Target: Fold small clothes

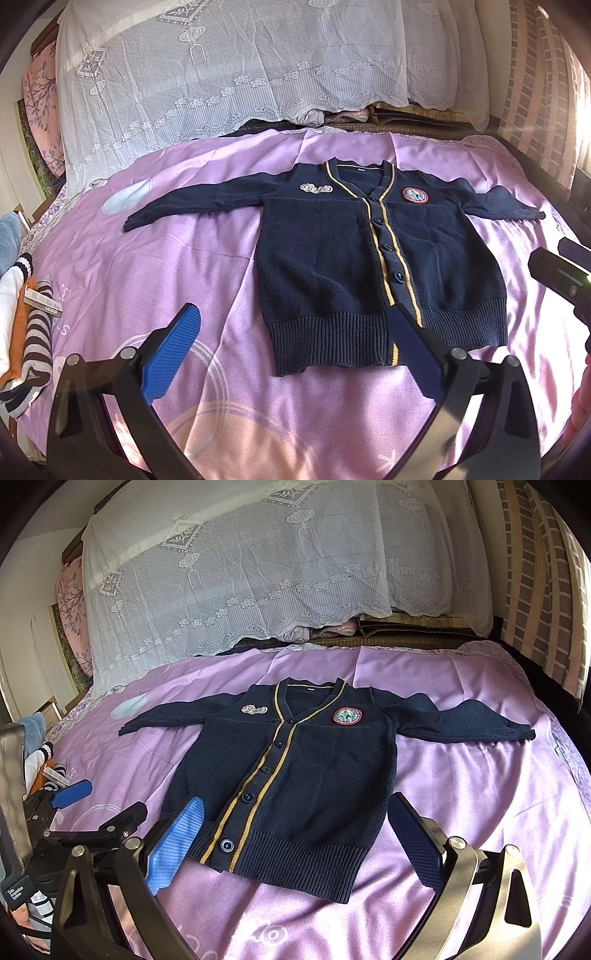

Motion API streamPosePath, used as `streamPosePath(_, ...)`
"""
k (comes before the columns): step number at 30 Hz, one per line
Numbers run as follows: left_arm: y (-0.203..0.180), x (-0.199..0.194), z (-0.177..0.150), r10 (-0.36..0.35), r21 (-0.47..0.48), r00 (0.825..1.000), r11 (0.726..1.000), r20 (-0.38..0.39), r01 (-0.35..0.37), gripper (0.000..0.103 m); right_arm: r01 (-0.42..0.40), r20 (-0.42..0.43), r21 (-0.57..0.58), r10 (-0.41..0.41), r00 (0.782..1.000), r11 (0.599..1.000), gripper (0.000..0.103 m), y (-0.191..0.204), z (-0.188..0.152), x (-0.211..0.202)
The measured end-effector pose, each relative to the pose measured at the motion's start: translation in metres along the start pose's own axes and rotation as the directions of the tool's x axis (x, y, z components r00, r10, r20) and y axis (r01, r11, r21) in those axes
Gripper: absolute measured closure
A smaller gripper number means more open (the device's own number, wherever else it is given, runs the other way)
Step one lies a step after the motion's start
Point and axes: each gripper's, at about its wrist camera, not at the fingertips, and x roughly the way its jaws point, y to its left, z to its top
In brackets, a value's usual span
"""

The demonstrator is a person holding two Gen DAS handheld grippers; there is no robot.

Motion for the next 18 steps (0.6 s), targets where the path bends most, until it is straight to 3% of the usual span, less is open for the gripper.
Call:
streamPosePath(12, 0.001, 0.002, -0.002, 0.001, 0.001, 1.000, 1.000, -0.004, -0.001, 0.004, 0.000, -0.001, 0.002, 0.000, 1.000, 1.000, 0.003, 0.000, 0.000, 0.000)
streamPosePath(18, 0.010, 0.024, -0.013, -0.002, -0.017, 0.999, 1.000, -0.048, 0.001, 0.004, 0.021, -0.002, 0.022, -0.021, 1.000, 1.000, 0.003, -0.004, -0.006, 0.007)
